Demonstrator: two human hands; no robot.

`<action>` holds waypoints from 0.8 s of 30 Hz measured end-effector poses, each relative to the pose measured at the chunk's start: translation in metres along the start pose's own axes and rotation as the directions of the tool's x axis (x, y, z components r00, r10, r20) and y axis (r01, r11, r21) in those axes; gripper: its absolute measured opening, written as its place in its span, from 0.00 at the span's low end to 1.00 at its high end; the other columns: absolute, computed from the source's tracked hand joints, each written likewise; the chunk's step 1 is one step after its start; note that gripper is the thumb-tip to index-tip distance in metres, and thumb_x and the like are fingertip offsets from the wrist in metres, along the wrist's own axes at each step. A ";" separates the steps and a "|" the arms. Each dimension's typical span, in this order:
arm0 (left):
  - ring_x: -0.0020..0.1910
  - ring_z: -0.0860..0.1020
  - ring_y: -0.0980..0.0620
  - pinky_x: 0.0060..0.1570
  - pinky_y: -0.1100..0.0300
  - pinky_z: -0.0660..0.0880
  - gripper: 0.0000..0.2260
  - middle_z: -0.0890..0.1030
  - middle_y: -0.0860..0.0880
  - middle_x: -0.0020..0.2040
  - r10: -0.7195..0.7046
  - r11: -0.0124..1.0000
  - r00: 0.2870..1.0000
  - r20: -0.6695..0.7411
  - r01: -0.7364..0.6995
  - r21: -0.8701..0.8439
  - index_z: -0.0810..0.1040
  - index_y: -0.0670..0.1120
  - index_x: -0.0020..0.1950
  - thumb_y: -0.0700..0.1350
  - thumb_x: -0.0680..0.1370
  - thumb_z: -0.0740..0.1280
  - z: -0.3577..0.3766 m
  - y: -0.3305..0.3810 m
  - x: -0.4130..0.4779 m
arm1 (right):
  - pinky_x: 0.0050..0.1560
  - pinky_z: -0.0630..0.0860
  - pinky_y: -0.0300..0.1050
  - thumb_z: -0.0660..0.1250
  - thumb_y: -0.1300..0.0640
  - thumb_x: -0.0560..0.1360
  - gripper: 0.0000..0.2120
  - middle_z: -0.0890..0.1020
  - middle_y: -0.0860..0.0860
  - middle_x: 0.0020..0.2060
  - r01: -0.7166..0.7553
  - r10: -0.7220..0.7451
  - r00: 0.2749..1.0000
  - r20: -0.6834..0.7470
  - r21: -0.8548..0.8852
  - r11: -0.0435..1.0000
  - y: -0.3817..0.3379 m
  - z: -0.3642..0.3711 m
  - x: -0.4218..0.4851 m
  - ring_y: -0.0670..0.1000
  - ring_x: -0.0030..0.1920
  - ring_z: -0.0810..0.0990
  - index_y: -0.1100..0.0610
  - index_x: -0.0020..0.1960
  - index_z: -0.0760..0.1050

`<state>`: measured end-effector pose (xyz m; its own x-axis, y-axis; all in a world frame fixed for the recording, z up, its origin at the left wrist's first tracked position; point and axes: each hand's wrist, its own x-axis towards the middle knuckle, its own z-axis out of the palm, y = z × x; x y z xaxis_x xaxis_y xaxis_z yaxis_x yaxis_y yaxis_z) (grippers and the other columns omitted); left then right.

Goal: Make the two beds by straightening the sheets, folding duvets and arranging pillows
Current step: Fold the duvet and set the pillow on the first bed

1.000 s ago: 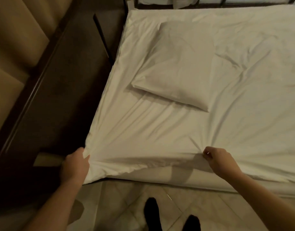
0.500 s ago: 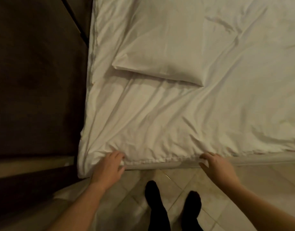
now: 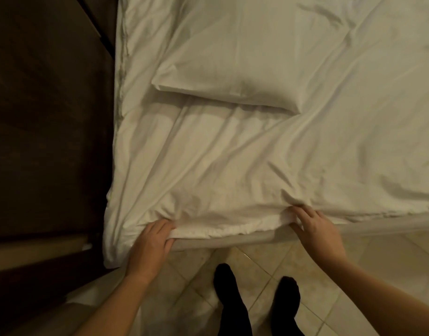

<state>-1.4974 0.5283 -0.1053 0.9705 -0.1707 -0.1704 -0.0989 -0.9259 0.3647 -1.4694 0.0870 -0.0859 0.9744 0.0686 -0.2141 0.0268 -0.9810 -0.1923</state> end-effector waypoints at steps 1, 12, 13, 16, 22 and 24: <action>0.50 0.78 0.48 0.50 0.54 0.76 0.07 0.81 0.52 0.52 0.003 1.000 1.000 -0.020 -0.003 -0.011 0.82 0.48 0.52 0.47 0.76 0.69 0.000 -0.002 0.000 | 0.42 0.79 0.50 0.75 0.54 0.72 0.14 0.82 0.47 0.55 -0.001 0.001 1.000 0.003 -0.010 1.000 0.001 0.000 0.001 0.56 0.49 0.80 0.52 0.57 0.81; 0.34 0.79 0.50 0.33 0.60 0.74 0.05 0.77 0.52 0.36 -0.059 0.997 0.987 0.151 0.065 -0.037 0.71 0.55 0.39 0.46 0.73 0.60 0.004 -0.010 -0.067 | 0.48 0.77 0.41 0.69 0.46 0.77 0.08 0.84 0.41 0.47 -0.011 -0.029 0.941 0.338 0.116 0.993 0.002 -0.028 -0.048 0.46 0.49 0.83 0.44 0.54 0.83; 0.35 0.80 0.50 0.34 0.59 0.75 0.06 0.78 0.51 0.37 -0.101 0.993 0.976 0.192 0.109 -0.033 0.70 0.56 0.39 0.45 0.72 0.61 0.013 -0.017 -0.075 | 0.47 0.75 0.40 0.68 0.45 0.78 0.08 0.82 0.41 0.45 -0.012 -0.029 0.923 0.384 0.105 0.994 -0.001 -0.033 -0.053 0.46 0.49 0.82 0.44 0.54 0.83; 0.51 0.83 0.43 0.53 0.52 0.78 0.08 0.82 0.45 0.50 -0.292 0.954 0.909 0.296 0.300 0.019 0.80 0.53 0.51 0.44 0.78 0.63 0.043 -0.042 -0.090 | 0.43 0.70 0.40 0.67 0.44 0.77 0.10 0.81 0.42 0.40 -0.030 -0.003 0.897 0.443 0.068 0.997 -0.004 -0.043 -0.064 0.47 0.48 0.82 0.46 0.52 0.84; 0.57 0.80 0.50 0.50 0.59 0.69 0.10 0.82 0.50 0.57 -0.281 0.953 0.820 0.499 0.300 0.043 0.76 0.58 0.44 0.54 0.79 0.56 -0.017 0.020 -0.051 | 0.40 0.69 0.39 0.65 0.46 0.78 0.08 0.81 0.46 0.40 -0.042 0.024 0.852 0.523 0.024 0.999 -0.003 -0.059 -0.054 0.45 0.41 0.78 0.46 0.44 0.78; 0.57 0.81 0.52 0.54 0.60 0.73 0.13 0.84 0.53 0.57 -0.230 0.972 0.845 0.483 0.226 0.067 0.84 0.55 0.53 0.54 0.79 0.61 -0.034 0.032 -0.039 | 0.42 0.72 0.39 0.64 0.48 0.78 0.06 0.80 0.46 0.41 -0.034 0.018 0.832 0.555 0.019 0.999 -0.001 -0.059 -0.048 0.46 0.45 0.80 0.45 0.44 0.77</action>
<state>-1.5312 0.5167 -0.0557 0.7361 -0.0945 -0.6702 0.1085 -0.9609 0.2546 -1.5028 0.0741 -0.0191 0.6868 0.1404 -0.7131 -0.0105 -0.9792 -0.2028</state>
